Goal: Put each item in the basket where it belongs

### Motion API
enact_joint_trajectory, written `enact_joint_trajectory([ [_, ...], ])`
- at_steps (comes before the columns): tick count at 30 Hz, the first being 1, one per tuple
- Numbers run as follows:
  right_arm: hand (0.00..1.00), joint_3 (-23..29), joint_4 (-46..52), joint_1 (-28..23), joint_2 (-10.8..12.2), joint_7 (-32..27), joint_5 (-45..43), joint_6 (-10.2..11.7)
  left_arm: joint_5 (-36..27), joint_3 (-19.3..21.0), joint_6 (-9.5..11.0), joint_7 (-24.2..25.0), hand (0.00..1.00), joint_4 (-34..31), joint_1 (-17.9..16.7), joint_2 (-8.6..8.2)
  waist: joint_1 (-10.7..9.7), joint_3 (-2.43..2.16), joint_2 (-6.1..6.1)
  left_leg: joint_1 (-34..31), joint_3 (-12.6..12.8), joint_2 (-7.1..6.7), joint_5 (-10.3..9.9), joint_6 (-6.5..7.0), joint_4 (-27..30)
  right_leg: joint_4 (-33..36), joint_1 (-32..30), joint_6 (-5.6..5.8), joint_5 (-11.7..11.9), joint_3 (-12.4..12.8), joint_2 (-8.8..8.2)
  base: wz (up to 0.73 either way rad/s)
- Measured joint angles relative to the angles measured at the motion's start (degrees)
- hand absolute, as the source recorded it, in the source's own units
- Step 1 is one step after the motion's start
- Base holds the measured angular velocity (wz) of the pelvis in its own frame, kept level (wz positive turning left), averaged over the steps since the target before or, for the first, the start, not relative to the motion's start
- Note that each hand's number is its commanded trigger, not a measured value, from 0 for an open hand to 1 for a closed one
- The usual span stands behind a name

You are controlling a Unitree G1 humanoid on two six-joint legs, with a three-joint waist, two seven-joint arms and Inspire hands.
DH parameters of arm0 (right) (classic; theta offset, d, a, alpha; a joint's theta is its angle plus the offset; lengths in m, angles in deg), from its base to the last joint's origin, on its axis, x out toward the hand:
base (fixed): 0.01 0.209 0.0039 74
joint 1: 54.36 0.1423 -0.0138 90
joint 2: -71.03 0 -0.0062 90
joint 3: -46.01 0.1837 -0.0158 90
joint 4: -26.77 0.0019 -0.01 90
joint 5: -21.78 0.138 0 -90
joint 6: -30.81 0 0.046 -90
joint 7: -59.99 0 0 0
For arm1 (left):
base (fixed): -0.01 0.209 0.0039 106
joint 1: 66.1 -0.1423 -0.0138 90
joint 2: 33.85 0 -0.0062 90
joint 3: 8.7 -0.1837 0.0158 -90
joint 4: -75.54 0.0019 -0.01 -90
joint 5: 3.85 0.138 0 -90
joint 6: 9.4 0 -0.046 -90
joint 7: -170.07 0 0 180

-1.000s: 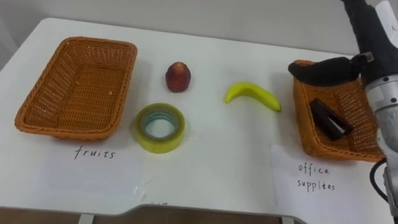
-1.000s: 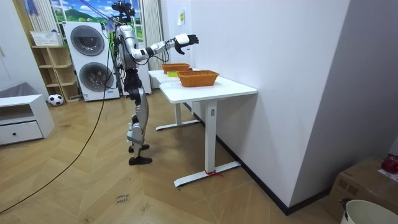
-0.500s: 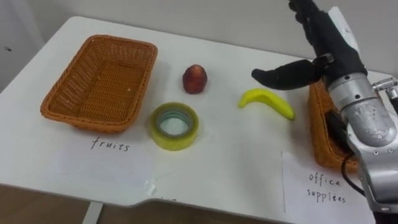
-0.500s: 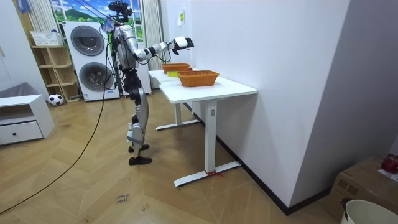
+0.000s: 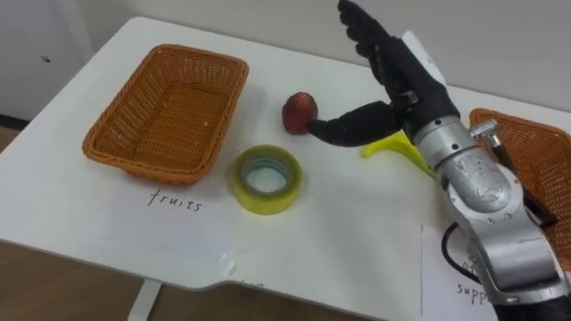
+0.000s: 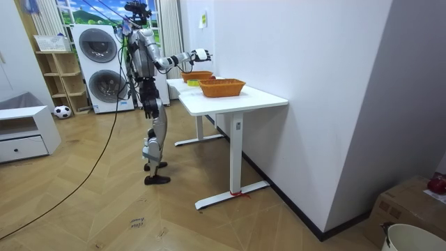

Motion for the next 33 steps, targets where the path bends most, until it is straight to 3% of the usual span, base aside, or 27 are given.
enact_joint_trajectory([
  [6, 0.0, -1.85, -2.8, 1.31, 1.11, -0.2, -0.27, 0.31, 1.11, -0.01, -1.31, 0.02, 0.0, 1.57, 0.06, -0.04, -0.18, 0.03, 0.12, -1.03, -0.29, -0.01, 0.02, 0.0, 0.15, -0.96, -0.8, 0.0, 0.0, 0.04, -0.06, 0.0],
  [20, 0.0, -3.74, -7.84, 1.79, 3.44, -0.03, -0.14, 0.36, 0.63, 0.02, -1.08, -0.35, 0.0, 0.88, 2.57, -1.11, -0.12, 0.2, 0.61, -2.12, -0.27, 0.02, 0.03, 0.0, 0.98, -0.76, -1.55, -0.02, 0.03, 0.03, -0.24, 0.0],
  [33, 0.0, -3.76, -8.39, 1.79, 3.57, -0.02, -0.39, 0.44, 0.58, 0.01, -1.07, -1.19, 0.0, 0.9, 3.15, -1.45, 0.21, 0.35, 0.83, -2.2, -0.08, 0.03, 0.03, 0.0, 0.9, -0.73, -1.6, -0.02, 0.04, 0.0, -0.22, 0.0],
])
